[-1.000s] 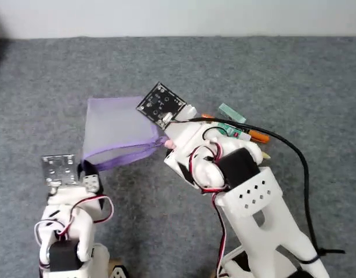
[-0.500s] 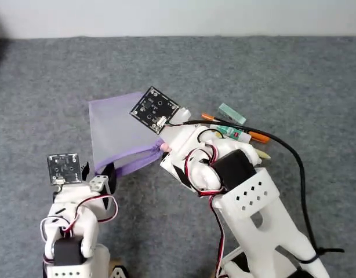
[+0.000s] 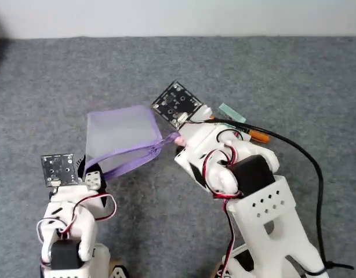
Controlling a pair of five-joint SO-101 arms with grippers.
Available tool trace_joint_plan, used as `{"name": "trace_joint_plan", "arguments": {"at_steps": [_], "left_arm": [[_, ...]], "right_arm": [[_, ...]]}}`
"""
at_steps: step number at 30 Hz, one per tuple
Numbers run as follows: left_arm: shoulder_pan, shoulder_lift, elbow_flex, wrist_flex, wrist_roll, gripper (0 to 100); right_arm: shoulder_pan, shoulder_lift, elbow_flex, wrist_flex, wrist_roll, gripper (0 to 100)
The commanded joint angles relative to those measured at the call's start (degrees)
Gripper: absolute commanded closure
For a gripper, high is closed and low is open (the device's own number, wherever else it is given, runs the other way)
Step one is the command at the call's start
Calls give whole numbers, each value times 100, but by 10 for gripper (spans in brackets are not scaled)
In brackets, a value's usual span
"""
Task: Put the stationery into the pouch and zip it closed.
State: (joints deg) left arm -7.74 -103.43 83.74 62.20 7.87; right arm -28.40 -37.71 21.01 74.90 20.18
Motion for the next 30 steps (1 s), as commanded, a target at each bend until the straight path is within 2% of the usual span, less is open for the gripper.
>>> {"name": "trace_joint_plan", "arguments": {"at_steps": [1,8,10,13,15,21,25,30], "left_arm": [[97,-53,-787,651,-369,988],[466,-35,-1481,1380,-879,988],[484,-35,-1499,1591,-905,988],[475,-35,-1516,1670,-879,988],[475,-26,-1516,1670,-879,988],[457,308,-1622,1688,-862,988],[501,1222,-2255,1662,-316,988],[466,2558,-3099,1662,26,988]], "right_arm": [[268,-154,273,-426,9,991],[268,-215,677,-523,9,972],[251,-215,484,-110,-44,907],[286,-215,9,576,-738,781],[409,-171,-431,1121,-1152,746],[752,-154,-1380,2079,-1284,799],[1059,-145,-1459,2202,-1284,834],[1385,215,-1451,2202,-1248,837]]}}
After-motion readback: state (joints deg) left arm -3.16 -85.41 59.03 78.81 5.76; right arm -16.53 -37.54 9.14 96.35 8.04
